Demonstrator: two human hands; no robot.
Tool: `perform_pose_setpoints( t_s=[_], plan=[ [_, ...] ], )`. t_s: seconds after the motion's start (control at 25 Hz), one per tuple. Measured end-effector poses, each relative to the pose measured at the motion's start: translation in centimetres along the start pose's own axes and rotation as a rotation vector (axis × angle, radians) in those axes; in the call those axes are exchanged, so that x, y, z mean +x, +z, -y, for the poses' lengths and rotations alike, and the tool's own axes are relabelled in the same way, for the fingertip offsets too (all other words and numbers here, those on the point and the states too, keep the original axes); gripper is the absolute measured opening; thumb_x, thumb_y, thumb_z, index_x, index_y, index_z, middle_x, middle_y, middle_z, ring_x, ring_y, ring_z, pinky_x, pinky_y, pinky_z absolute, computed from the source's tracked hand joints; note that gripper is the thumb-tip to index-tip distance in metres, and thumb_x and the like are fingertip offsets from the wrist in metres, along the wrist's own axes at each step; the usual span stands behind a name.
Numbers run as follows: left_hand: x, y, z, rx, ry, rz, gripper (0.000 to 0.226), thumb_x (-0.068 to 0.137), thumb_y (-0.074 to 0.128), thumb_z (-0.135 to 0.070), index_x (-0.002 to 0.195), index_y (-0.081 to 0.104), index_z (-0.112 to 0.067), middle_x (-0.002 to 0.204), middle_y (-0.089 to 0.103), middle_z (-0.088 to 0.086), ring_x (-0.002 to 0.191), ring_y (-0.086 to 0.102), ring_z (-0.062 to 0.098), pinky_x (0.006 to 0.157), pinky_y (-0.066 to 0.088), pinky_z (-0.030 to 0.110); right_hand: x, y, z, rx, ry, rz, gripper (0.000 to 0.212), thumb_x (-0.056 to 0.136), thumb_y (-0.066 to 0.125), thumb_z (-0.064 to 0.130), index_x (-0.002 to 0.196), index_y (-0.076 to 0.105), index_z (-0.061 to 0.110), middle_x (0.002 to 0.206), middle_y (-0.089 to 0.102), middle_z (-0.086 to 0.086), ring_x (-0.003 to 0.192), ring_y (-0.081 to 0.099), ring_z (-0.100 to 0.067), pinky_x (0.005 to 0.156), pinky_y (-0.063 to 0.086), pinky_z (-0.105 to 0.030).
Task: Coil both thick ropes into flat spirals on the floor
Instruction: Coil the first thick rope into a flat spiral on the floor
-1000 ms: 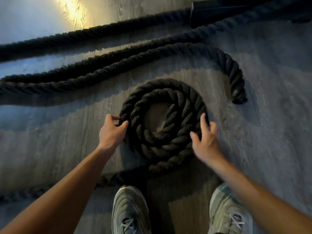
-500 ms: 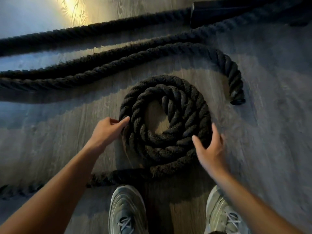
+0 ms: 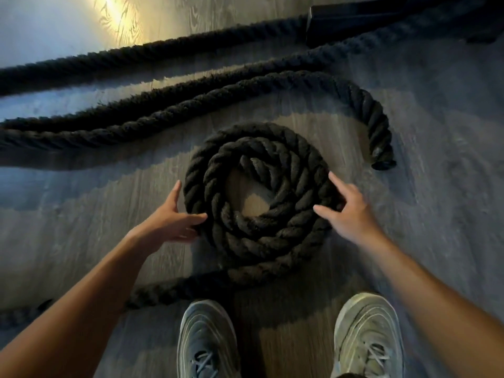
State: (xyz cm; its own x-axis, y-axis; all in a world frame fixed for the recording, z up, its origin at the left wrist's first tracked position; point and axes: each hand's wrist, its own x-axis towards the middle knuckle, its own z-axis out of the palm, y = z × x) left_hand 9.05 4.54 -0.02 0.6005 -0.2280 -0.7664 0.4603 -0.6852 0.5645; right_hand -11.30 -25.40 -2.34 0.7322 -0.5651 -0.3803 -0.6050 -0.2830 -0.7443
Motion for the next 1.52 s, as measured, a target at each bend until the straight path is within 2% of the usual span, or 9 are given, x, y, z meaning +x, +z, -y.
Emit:
perform_pose_setpoints(
  t_s=[0.2,0.36,0.68,0.88,1.0,1.08,1.2,1.36,1.52],
  plan=[
    [-1.7,2.8,3.2,-0.033,-0.039,-0.016,0.108,0.077,0.088,-0.025,0.153,0.014,-0.045,0.094,0.078,0.015,0.071,0.076,0.024,0.058,0.06,0.034,2.0,-0.2,-0.6,0.119,0.195,-0.271,0.065,0.071,0.069,0.067,0.12,0.064,0.024,0.104,0.067,0.004,0.102,0.065,-0.019,0.086,0.051,-0.033],
    [1.3,0.8,1.3,-0.044,0.121,-0.301,0.075,0.075,0.085,-0.046,0.135,0.049,-0.019,0.121,0.068,0.014,0.086,0.07,0.019,0.063,0.058,0.034,-4.1,3.2,-0.6,0.151,0.253,-0.201,0.074,0.087,0.061,0.055,0.149,0.032,0.027,0.15,0.041,-0.004,0.135,0.042,-0.025,0.105,0.038,-0.039],
    [5.3,0.6,-1.7,0.046,0.296,-0.309,0.069,0.088,0.071,-0.016,0.149,0.044,-0.032,0.13,0.064,0.008,0.111,0.067,0.023,0.097,0.057,0.044,-8.0,5.6,-0.3,0.091,0.249,-0.044,0.079,0.099,0.048,0.042,0.157,-0.002,0.021,0.164,0.014,-0.007,0.148,0.022,-0.026,0.116,0.021,-0.035],
    [1.5,2.0,2.0,-0.153,0.139,-0.258,0.104,0.085,0.078,-0.004,0.159,0.014,-0.038,0.133,0.063,0.014,0.107,0.069,0.025,0.073,0.062,0.033,0.5,1.0,0.1,0.076,0.13,-0.136,0.059,0.095,0.06,0.032,0.148,0.039,0.018,0.147,0.047,-0.007,0.136,0.043,-0.023,0.107,0.034,-0.032],
    [-0.9,4.7,5.3,-0.212,0.022,-0.177,0.119,0.071,0.092,-0.019,0.156,0.012,-0.046,0.129,0.064,0.005,0.106,0.069,0.027,0.064,0.06,0.037,4.8,-1.2,0.2,0.105,0.206,-0.271,0.037,0.081,0.072,0.047,0.108,0.068,0.021,0.101,0.068,0.001,0.104,0.065,-0.022,0.084,0.047,-0.028],
    [-0.7,4.9,6.1,-0.205,-0.008,-0.157,0.123,0.057,0.098,-0.038,0.15,0.019,-0.051,0.13,0.062,0.002,0.109,0.068,0.027,0.073,0.062,0.042,5.0,-1.2,0.0,0.189,0.285,-0.286,0.038,0.081,0.068,0.056,0.1,0.068,0.023,0.096,0.068,0.002,0.099,0.065,-0.022,0.082,0.049,-0.032],
    [0.9,2.9,4.3,-0.102,0.035,-0.31,0.12,0.055,0.093,-0.059,0.152,0.022,-0.047,0.142,0.052,0.012,0.117,0.062,0.032,0.086,0.059,0.043,0.6,0.8,-0.7,0.258,0.331,-0.3,0.051,0.087,0.061,0.054,0.124,0.059,0.019,0.115,0.064,-0.004,0.111,0.06,-0.027,0.086,0.046,-0.033],
    [4.0,0.9,-0.2,-0.095,0.169,-0.326,0.076,0.091,0.075,-0.029,0.155,0.035,-0.024,0.135,0.054,0.008,0.11,0.063,0.022,0.068,0.051,0.021,-8.1,5.2,-0.6,0.217,0.4,-0.174,0.08,0.092,0.058,0.05,0.155,0.02,0.02,0.158,0.029,-0.007,0.143,0.032,-0.027,0.11,0.031,-0.04],
    [4.7,1.8,-1.5,-0.064,0.207,-0.33,0.065,0.087,0.063,-0.027,0.149,0.045,-0.029,0.137,0.063,0.0,0.114,0.065,0.015,0.1,0.054,0.035,-8.7,6.4,-0.5,0.173,0.345,-0.119,0.078,0.099,0.05,0.037,0.157,0.004,0.013,0.164,0.011,-0.007,0.15,0.015,-0.023,0.118,0.016,-0.034]
  ],
)
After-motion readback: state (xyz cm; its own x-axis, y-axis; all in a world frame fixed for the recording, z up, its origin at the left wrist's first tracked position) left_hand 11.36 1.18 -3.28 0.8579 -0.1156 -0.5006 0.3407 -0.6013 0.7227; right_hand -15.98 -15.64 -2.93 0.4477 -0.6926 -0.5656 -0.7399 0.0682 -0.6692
